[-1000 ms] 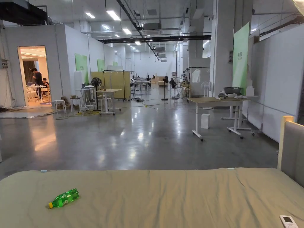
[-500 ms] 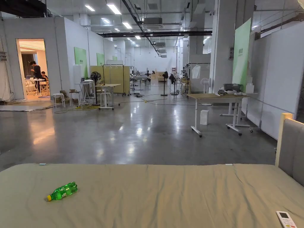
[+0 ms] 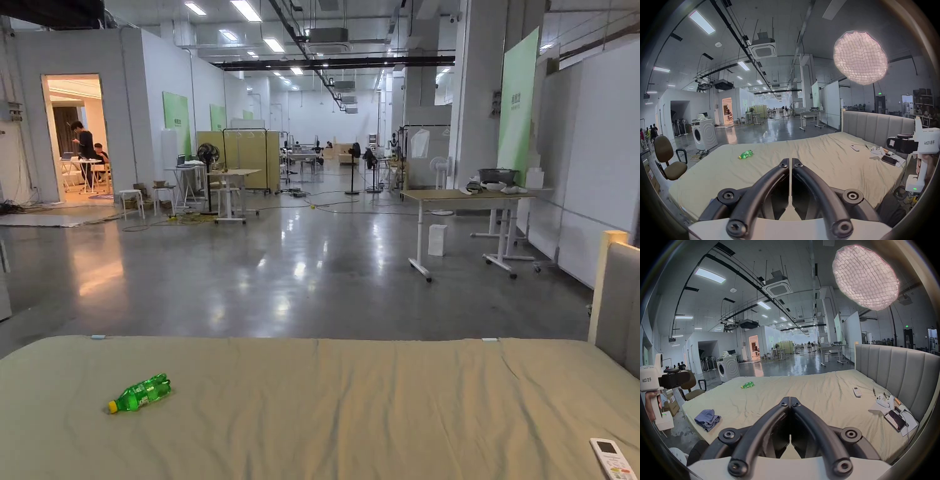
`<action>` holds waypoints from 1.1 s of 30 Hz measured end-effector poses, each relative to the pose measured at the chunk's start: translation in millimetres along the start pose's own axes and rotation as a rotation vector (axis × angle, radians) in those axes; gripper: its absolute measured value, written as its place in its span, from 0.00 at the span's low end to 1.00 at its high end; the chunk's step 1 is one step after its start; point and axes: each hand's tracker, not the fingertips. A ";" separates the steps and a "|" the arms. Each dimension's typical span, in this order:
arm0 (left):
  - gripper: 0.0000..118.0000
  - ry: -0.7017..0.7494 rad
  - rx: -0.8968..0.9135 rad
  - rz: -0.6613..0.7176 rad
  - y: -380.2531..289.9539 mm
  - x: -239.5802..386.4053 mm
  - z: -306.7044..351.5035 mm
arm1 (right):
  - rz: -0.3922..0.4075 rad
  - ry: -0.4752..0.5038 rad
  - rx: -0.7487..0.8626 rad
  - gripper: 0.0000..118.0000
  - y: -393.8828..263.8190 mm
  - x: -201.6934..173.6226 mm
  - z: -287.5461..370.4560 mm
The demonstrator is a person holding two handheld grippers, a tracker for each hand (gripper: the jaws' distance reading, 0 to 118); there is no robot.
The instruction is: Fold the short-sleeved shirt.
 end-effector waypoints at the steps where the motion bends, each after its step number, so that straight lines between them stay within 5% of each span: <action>1: 0.02 0.003 -0.002 -0.002 0.1 -0.1 -0.3 | -0.002 0.001 0.001 0.00 -0.1 -0.3 -0.1; 10: 0.02 0.001 -0.007 0.001 -0.2 0.8 -1.7 | -0.007 0.006 -0.007 0.00 -2.5 -2.2 -0.6; 11: 0.02 0.004 -0.006 0.000 -0.3 1.3 -1.9 | -0.008 0.005 -0.007 0.02 -2.5 -2.1 -0.6; 12: 0.06 0.007 -0.002 -0.001 -0.4 1.3 -1.5 | -0.010 0.004 -0.007 0.14 -2.4 -1.6 -0.7; 14: 0.33 0.017 0.006 -0.003 -0.7 1.5 -0.8 | -0.015 -0.008 -0.006 0.49 -2.4 -1.4 -0.6; 15: 0.60 0.024 0.007 -0.002 -0.9 1.7 -0.9 | -0.016 -0.020 -0.004 0.65 -2.2 -1.1 -1.0; 17: 0.93 0.042 0.005 -0.002 -1.3 1.8 -1.7 | -0.020 -0.026 0.005 0.78 -2.2 0.2 -0.9; 18: 1.00 0.046 0.008 -0.003 -1.8 1.5 -1.4 | -0.025 -0.024 0.007 0.88 -2.0 1.5 -0.8; 21: 1.00 0.038 0.031 0.020 -2.1 -1.2 2.0 | -0.042 -0.009 0.019 1.00 -1.9 3.2 -0.2; 33: 1.00 0.042 0.037 0.043 -2.8 -4.2 1.4 | -0.015 -0.025 0.031 1.00 -1.0 -1.4 -2.7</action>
